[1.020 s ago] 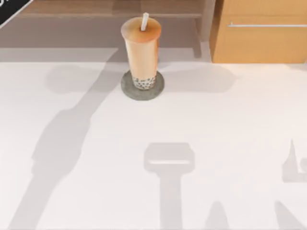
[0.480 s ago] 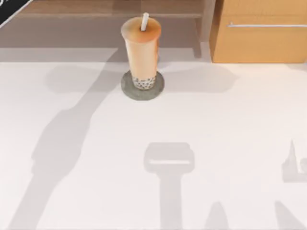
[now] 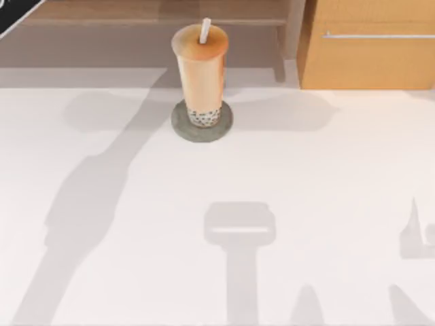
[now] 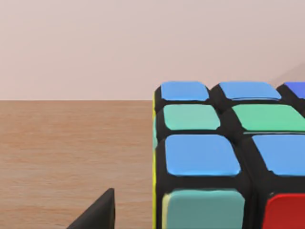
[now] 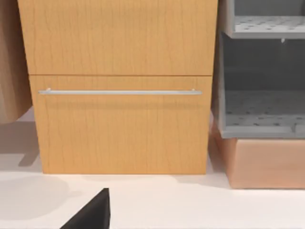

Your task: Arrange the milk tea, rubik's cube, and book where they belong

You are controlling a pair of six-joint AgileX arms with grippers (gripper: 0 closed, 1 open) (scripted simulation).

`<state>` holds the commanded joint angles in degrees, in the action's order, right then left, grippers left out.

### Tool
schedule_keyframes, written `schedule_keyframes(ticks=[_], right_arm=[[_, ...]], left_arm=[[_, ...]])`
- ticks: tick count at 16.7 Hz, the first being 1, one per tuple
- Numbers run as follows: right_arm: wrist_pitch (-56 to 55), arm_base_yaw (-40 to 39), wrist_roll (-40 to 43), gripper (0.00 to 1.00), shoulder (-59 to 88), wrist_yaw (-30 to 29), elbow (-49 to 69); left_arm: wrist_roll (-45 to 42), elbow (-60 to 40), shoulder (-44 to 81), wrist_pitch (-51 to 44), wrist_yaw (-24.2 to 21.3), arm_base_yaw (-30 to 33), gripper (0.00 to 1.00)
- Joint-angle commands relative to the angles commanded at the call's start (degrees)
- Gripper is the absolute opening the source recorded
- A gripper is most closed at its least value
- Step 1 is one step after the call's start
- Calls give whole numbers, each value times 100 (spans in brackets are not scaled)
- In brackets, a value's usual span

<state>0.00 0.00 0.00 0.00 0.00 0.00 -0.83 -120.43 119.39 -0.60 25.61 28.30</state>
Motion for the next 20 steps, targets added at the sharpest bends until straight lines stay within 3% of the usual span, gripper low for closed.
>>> schedule_keyframes(ticks=[9, 14, 20], right_arm=[[0, 0, 0, 100, 0, 0, 0], [0, 0, 0, 100, 0, 0, 0], [0, 0, 0, 100, 0, 0, 0]], left_arm=[[-8, 1039, -701, 334, 175, 184, 100], [-7, 1045, -699, 334, 171, 157, 100], [37, 2304, -1960, 300, -266, -354, 100]])
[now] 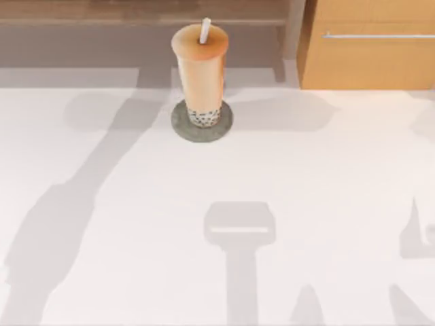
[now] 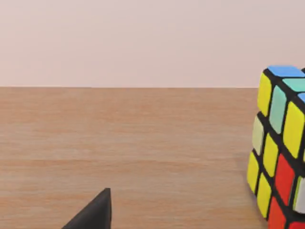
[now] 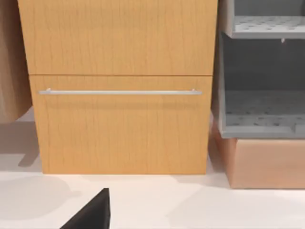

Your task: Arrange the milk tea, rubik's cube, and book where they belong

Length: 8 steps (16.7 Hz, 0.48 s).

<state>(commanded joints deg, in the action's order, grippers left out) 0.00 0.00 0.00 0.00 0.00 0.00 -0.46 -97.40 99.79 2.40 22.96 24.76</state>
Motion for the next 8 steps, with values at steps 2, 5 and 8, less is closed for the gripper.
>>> schedule_keyframes(ticks=[2, 5, 8], right_arm=[[0, 0, 0, 100, 0, 0, 0], [0, 0, 0, 100, 0, 0, 0], [0, 0, 0, 100, 0, 0, 0]], left_arm=[[22, 895, -904, -19, -258, -292, 100], [52, 2567, -2628, -54, -694, -774, 100], [72, 4438, -4585, -97, -1153, -1271, 100]])
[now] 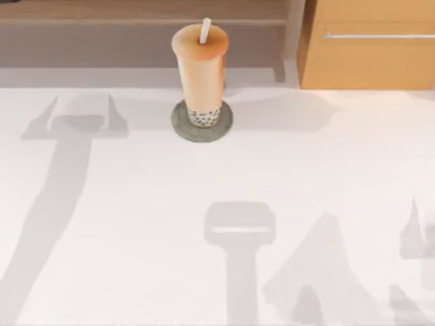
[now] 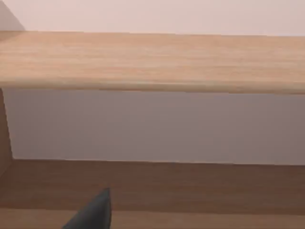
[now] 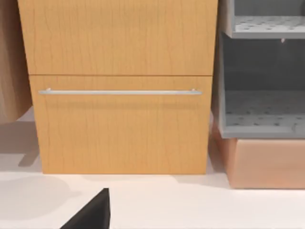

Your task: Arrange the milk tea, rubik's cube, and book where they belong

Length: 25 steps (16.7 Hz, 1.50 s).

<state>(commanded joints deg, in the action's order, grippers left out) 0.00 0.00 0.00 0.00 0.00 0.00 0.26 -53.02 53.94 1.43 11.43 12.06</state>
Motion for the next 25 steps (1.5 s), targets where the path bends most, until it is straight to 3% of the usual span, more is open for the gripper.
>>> schedule_keyframes(ticks=[6, 10, 20, 25], right_arm=[[0, 0, 0, 100, 0, 0, 0], [0, 0, 0, 100, 0, 0, 0], [-24, 17, 0, 100, 57, 20, 56], [-485, 370, -3, 100, 1263, 358, 1151]], left_arm=[[2, 3444, -3551, -91, -763, -810, 100], [-16, 4857, -4955, -131, -1057, -1112, 100], [-26, 5302, -5394, -143, -1143, -1206, 100], [-26, 5302, -5394, -143, -1143, -1206, 100]])
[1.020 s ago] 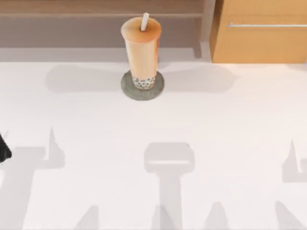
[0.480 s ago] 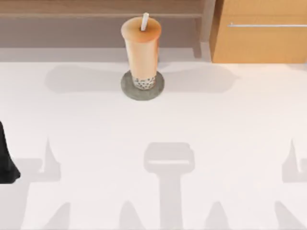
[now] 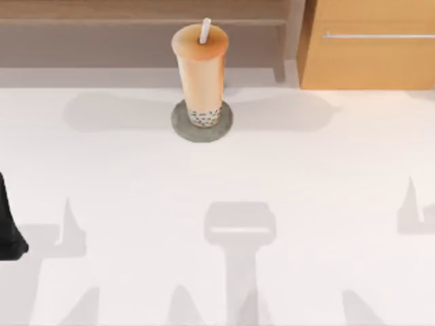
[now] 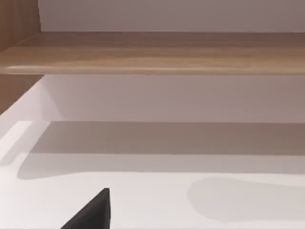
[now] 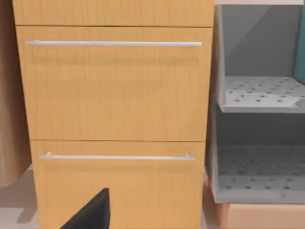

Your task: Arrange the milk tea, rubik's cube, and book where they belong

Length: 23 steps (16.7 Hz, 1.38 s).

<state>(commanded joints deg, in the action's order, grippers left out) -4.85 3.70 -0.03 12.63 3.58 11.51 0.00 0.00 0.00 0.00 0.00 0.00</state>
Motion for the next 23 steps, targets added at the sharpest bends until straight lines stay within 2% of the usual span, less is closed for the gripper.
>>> schedule_keyframes(ticks=[4, 14, 19, 23], right_arm=[[-596, 509, 4, 100, 2025, 459, 1485], [-2072, 1879, 56, 100, 8157, 1742, 5389], [-2666, 2336, 46, 100, 9943, 2180, 6802], [-2874, 2480, 35, 100, 10497, 2317, 7268]], left_arm=[[0, 0, 0, 0, 0, 0, 100], [0, 0, 0, 0, 0, 0, 100], [0, 0, 0, 0, 0, 0, 100], [0, 0, 0, 0, 0, 0, 100]])
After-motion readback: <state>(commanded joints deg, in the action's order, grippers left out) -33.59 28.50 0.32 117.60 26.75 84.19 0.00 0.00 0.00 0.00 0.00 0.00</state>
